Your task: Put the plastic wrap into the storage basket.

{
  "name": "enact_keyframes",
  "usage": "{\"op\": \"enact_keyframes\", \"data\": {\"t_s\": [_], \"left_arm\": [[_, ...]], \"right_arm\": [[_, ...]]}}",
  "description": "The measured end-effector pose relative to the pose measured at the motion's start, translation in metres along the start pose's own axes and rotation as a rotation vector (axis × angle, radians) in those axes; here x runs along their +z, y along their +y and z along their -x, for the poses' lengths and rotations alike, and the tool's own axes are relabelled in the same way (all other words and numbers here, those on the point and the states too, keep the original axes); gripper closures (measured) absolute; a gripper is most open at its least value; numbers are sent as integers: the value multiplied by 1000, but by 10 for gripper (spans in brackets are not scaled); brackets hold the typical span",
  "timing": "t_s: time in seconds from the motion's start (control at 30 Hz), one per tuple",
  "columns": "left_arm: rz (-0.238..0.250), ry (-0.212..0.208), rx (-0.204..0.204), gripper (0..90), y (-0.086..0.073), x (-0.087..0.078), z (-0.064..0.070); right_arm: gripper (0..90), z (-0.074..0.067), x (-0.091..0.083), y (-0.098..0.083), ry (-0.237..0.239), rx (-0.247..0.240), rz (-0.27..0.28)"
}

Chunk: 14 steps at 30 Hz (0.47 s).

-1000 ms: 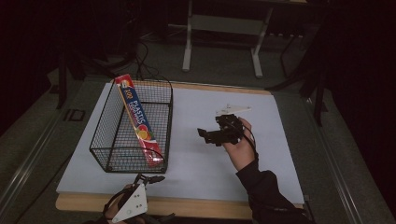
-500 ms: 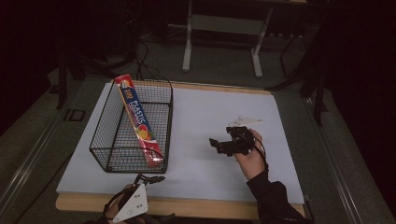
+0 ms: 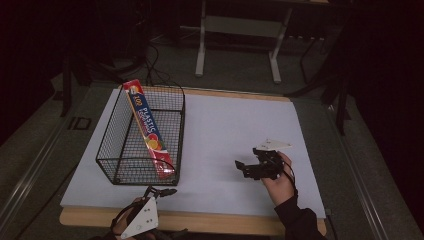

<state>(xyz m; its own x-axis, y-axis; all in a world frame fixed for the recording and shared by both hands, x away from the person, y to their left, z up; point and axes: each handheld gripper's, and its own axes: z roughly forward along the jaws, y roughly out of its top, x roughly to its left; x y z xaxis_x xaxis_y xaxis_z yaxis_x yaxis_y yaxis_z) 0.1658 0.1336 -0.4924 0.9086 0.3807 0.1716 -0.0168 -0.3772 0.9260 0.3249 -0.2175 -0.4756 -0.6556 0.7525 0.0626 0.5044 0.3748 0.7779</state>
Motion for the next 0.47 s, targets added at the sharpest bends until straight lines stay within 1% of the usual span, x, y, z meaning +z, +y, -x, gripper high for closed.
{"op": "enact_keyframes", "data": {"t_s": [0.1,0.13,0.17,0.33,0.47], "left_arm": [[-4,-1,-1,0,0,0,0],[-5,-1,-3,0,0,1,-1],[-5,0,-5,0,0,0,-1],[-5,5,-6,0,-1,-1,-1],[-6,2,-7,0,-1,0,-1]], "right_arm": [[144,1,1,-3,0,-3,-2],[144,2,4,-6,-9,-7,-7],[144,2,4,-6,-9,-7,-7],[144,0,12,-10,-13,-30,-28],[145,0,14,-11,-14,-37,-23]]}}
